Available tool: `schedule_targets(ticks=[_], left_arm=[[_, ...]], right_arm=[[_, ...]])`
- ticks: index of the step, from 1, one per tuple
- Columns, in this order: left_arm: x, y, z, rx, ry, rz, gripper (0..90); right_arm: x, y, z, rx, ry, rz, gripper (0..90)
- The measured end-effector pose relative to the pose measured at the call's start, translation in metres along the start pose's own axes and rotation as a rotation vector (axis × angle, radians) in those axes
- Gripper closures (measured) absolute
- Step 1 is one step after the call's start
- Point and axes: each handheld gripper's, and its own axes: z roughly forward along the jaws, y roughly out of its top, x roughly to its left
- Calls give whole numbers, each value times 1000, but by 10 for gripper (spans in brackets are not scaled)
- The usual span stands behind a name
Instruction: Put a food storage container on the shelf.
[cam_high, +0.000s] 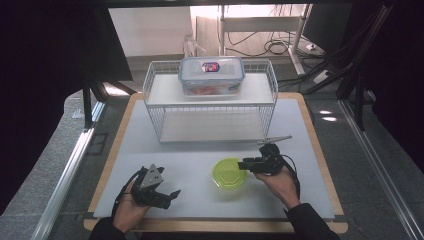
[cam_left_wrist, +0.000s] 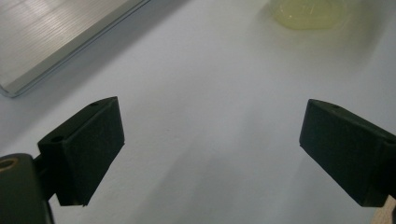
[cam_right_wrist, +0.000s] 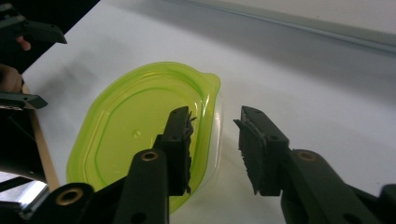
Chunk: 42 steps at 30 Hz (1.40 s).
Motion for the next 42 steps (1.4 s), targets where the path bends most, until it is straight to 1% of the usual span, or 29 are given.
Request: schedule_targets(ticks=[5, 8, 10, 11, 14, 17, 20, 22, 27, 31, 32, 33, 42], left_arm=[[-1, 0, 0, 1, -3, 5, 65], [-1, 0, 0, 1, -2, 7, 64], [-1, 0, 0, 0, -1, 7, 64], [-1, 0, 0, -1, -2, 7, 64], [-1, 0, 0, -3, -2, 7, 65], [-1, 1, 0, -4, -1, 10, 65], [-1, 1, 0, -6, -1, 11, 65], [-1, 1, -1, -7, 0, 11, 65], [-1, 1, -1, -10, 1, 11, 65], [-1, 1, -1, -13, 2, 10, 65], [-1, 1, -2, -15, 2, 9, 65], [-1, 1, -2, -15, 2, 8, 65], [-1, 1, -2, -18, 0, 8, 65]], right_arm=[[-5, -1, 1, 11, 55, 46, 744], [-5, -1, 1, 19, 84, 65, 767], [-5, -2, 2, 20, 119, 86, 795], [-5, -2, 3, 28, 134, 91, 799], [-1, -1, 2, 33, 132, 87, 805], [2, 0, 0, 30, 147, 92, 813], [5, 0, -1, 20, 168, 103, 821], [6, 1, -1, 13, 202, 121, 826], [8, 2, -2, 12, 202, 125, 830], [7, 2, -3, -2, 218, 141, 837], [7, 2, -3, -9, 235, 155, 841], [6, 3, -4, -20, 262, 172, 846], [9, 6, -6, -26, 245, 155, 845]])
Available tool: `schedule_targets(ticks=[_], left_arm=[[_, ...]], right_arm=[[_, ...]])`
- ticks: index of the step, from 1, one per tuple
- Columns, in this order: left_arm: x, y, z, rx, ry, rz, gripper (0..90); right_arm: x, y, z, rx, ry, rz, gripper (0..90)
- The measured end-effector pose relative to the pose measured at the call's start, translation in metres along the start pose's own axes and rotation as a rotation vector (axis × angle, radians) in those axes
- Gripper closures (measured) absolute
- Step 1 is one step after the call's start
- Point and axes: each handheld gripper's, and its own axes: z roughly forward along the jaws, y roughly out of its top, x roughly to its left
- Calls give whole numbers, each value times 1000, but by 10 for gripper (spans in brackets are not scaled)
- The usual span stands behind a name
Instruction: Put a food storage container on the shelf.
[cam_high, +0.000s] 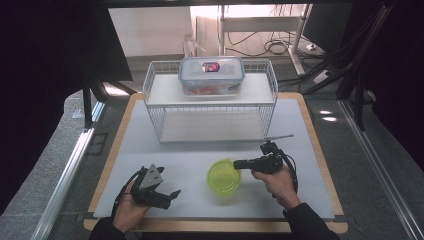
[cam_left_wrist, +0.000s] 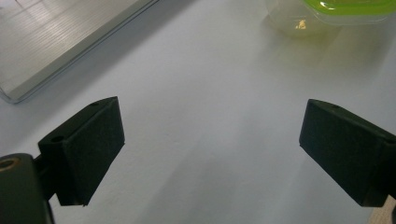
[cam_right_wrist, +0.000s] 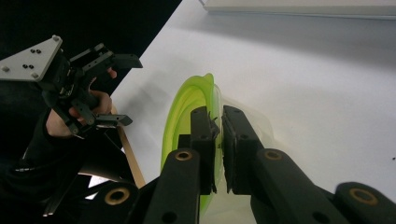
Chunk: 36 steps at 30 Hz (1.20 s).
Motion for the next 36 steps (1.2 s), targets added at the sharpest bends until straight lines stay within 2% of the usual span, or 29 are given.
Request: schedule_targets(ticks=[4, 7, 8, 11, 13, 14, 23, 28, 33, 36], left_arm=[[0, 0, 0, 1, 0, 0, 65], [-1, 0, 0, 2, 0, 2, 65], [-1, 0, 0, 3, 0, 3, 65], [0, 0, 0, 3, -1, 1, 65], [0, 0, 0, 5, -1, 3, 65], [0, 0, 0, 3, -2, 2, 65], [0, 0, 0, 0, -1, 0, 65], [0, 0, 0, -1, 1, 2, 65], [1, 0, -1, -8, 2, -5, 65], [1, 0, -1, -11, 4, -9, 65]], right_arm=[[5, 1, 1, 22, 2, -55, 833], [12, 1, 4, 38, -31, -97, 781], [13, 0, 5, 39, -28, -100, 773], [16, 1, 6, 28, -51, -118, 824], [17, 2, 5, 41, -62, -120, 834], [18, 2, 4, 44, -76, -114, 838], [11, 1, 2, 16, -17, -14, 848], [10, 4, -3, -12, 1, 5, 847], [10, 9, -10, -55, 44, 36, 847], [12, 14, -14, -76, 63, 39, 847]])
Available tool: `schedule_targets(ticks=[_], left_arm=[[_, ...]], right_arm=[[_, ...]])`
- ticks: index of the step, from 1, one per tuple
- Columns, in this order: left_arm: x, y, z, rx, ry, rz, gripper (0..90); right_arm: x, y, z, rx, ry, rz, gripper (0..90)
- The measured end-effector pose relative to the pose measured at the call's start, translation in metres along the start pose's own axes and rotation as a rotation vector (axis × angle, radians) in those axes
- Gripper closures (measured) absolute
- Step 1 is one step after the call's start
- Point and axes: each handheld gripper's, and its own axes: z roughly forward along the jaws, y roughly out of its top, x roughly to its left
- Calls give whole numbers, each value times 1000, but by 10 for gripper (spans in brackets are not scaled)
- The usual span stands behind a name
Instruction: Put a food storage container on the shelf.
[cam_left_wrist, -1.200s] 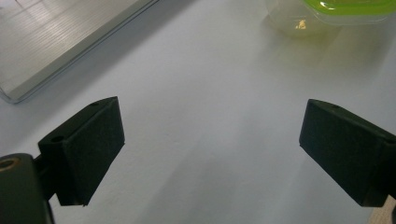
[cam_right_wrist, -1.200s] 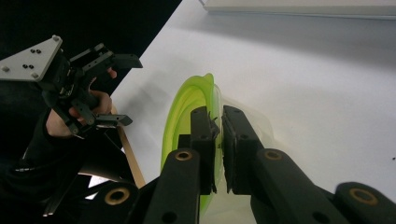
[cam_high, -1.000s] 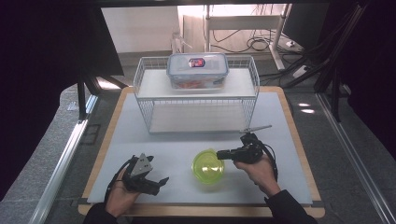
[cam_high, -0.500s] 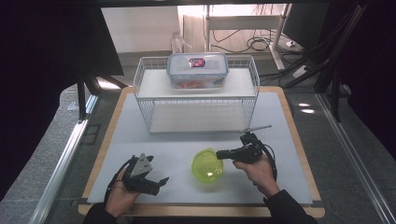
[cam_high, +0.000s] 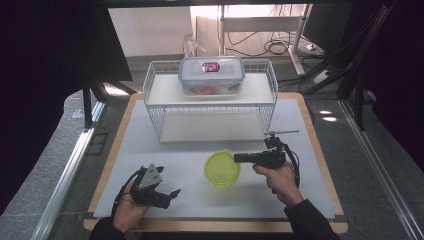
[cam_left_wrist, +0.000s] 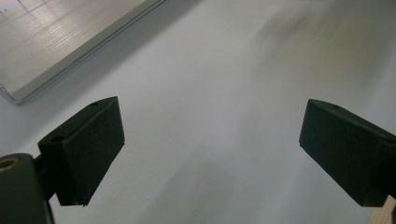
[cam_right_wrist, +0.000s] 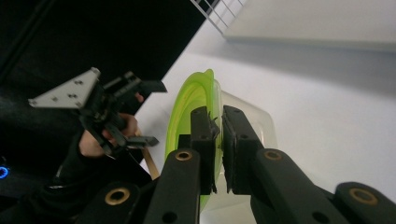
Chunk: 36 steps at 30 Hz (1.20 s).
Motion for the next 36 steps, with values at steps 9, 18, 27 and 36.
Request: schedule_targets(ticks=[9, 18, 27, 36], left_arm=[[0, 0, 0, -3, -1, -1, 65], [1, 0, -1, -3, -2, 0, 65], [1, 0, -1, -9, -3, -3, 65], [2, 0, -2, -17, -6, -9, 64]], right_arm=[[13, 24, -14, -54, 23, 1, 847], [30, 58, -27, -103, 44, -4, 847], [48, 95, -41, -162, 62, -4, 847], [70, 143, -53, -229, 42, -20, 847]])
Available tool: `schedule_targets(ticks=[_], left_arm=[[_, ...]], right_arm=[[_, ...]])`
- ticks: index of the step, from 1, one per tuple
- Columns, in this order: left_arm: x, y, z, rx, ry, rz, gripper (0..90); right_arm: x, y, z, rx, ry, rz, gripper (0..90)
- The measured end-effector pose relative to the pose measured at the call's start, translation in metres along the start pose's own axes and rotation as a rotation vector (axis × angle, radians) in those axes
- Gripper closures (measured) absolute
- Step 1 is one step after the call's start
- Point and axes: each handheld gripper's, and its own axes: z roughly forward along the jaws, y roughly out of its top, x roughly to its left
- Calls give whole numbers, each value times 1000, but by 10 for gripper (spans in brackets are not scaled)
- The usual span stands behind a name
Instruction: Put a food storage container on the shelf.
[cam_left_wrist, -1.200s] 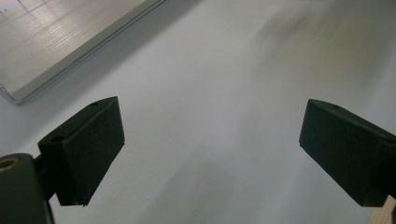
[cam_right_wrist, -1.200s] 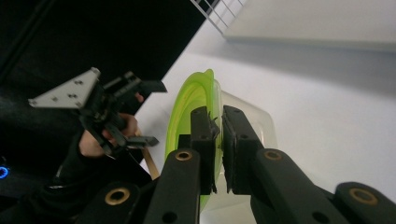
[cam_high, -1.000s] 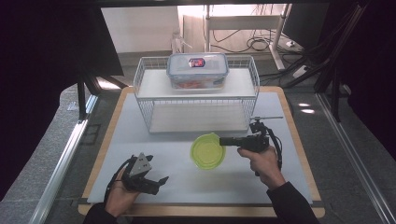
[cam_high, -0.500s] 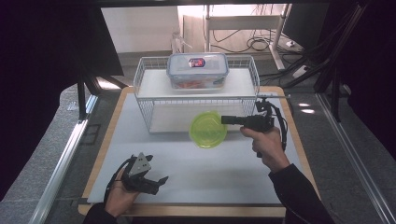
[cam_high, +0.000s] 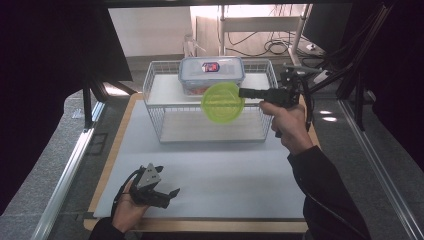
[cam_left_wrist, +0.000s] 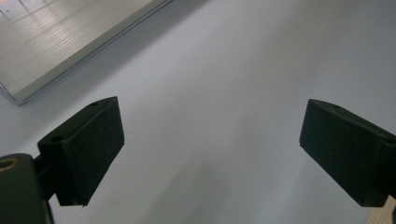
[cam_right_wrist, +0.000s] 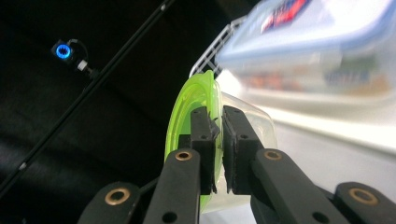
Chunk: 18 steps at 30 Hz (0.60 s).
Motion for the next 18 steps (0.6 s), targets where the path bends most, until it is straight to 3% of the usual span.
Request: schedule_targets(ticks=[9, 18], left_arm=[[0, 0, -1, -2, -7, -2, 64], [1, 0, -1, -5, -16, -1, 64]], right_arm=[[6, 44, 8, -86, -67, -1, 846], [-5, 75, 28, -167, -115, 54, 846]])
